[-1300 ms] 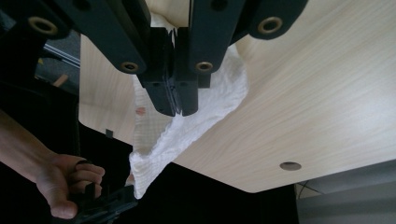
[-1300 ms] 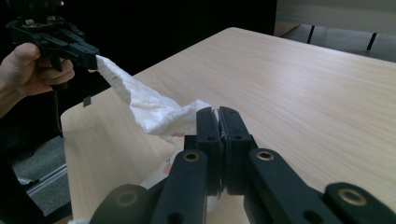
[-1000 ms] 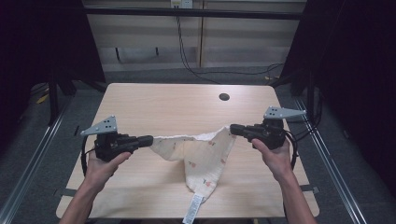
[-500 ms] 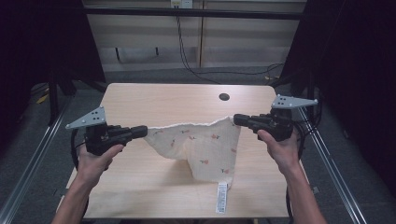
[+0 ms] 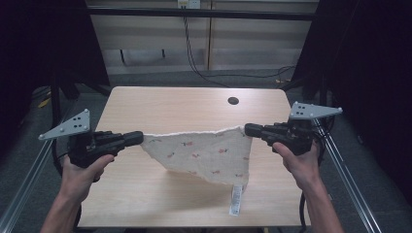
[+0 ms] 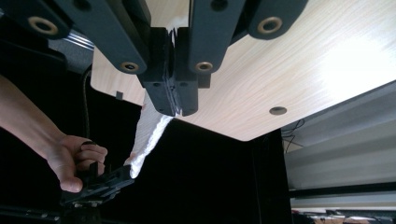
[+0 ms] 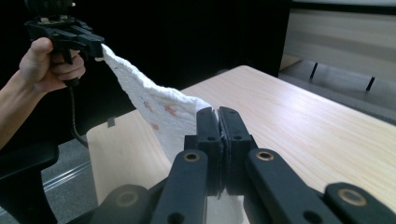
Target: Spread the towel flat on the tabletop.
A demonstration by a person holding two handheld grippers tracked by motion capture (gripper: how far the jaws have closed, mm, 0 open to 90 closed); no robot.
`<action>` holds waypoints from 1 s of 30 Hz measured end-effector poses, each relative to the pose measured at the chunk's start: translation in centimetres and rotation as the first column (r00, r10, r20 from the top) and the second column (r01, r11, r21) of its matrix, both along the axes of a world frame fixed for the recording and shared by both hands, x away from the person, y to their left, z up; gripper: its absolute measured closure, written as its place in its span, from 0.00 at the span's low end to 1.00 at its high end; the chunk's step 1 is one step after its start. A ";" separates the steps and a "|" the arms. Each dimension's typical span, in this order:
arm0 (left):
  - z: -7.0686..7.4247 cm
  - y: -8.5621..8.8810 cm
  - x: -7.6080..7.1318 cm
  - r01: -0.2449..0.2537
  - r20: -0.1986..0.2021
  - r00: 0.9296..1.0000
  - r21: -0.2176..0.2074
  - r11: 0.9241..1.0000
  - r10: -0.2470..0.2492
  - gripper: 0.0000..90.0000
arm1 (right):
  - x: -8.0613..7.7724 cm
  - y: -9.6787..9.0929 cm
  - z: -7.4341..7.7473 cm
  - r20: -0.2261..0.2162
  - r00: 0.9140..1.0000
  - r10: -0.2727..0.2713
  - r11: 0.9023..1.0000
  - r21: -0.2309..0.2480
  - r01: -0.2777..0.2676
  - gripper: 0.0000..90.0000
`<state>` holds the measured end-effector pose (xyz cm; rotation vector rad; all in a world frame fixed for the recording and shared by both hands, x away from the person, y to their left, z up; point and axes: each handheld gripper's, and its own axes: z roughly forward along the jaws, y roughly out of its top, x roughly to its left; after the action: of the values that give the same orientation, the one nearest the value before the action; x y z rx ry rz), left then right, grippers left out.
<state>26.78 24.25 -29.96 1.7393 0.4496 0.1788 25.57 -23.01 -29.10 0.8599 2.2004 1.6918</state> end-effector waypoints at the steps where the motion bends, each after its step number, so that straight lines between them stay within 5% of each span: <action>1: 0.0 0.0 0.0 0.000 0.000 1.000 0.000 1.000 0.000 0.98 | 0.0 0.0 0.0 0.000 1.000 0.000 1.000 0.000 0.000 0.98; 4: 1.2 0.4 -1.1 0.014 0.006 1.000 -0.024 1.000 -0.014 0.98 | -1.0 0.1 0.9 0.018 1.000 0.012 1.000 0.011 -0.012 0.98; 8: 2.2 0.4 -1.9 -0.015 0.039 0.999 0.006 1.000 0.015 0.98 | -2.1 0.6 1.6 0.039 0.999 0.027 1.000 0.006 -0.027 0.98; 10: 1.9 0.4 -1.7 0.000 0.012 1.000 -0.015 1.000 0.000 0.98 | -2.5 0.9 1.6 0.039 0.999 0.036 0.999 0.010 -0.037 0.98; 15: -0.2 -0.5 -0.8 -0.038 0.002 0.999 0.052 0.998 0.038 0.98 | -2.6 1.3 0.5 0.013 1.000 0.026 1.000 -0.016 -0.026 0.98; 18: -1.5 -0.4 0.3 -0.044 -0.030 0.999 0.052 0.998 0.046 0.98 | -2.2 1.0 -0.4 -0.004 1.000 0.010 0.999 -0.030 -0.010 0.98; 20: -2.4 -0.6 1.0 -0.060 -0.041 0.997 0.074 0.995 0.063 0.98 | -1.8 0.7 -1.1 -0.017 1.000 -0.008 0.999 -0.037 0.008 0.98; 21: -3.2 -0.9 1.6 -0.096 -0.031 0.994 0.115 0.989 0.100 0.98 | -1.1 0.4 -1.9 -0.033 0.999 -0.022 0.999 -0.039 0.021 0.98; 30: -6.1 -2.6 3.9 -0.056 -0.107 0.992 0.109 0.993 0.068 0.98 | 1.7 -0.9 -5.3 -0.122 0.991 -0.059 0.998 -0.026 0.056 0.98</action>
<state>30.68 21.65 -36.05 1.8462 0.5845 0.1532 27.26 -23.92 -34.38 1.0376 2.2448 1.6245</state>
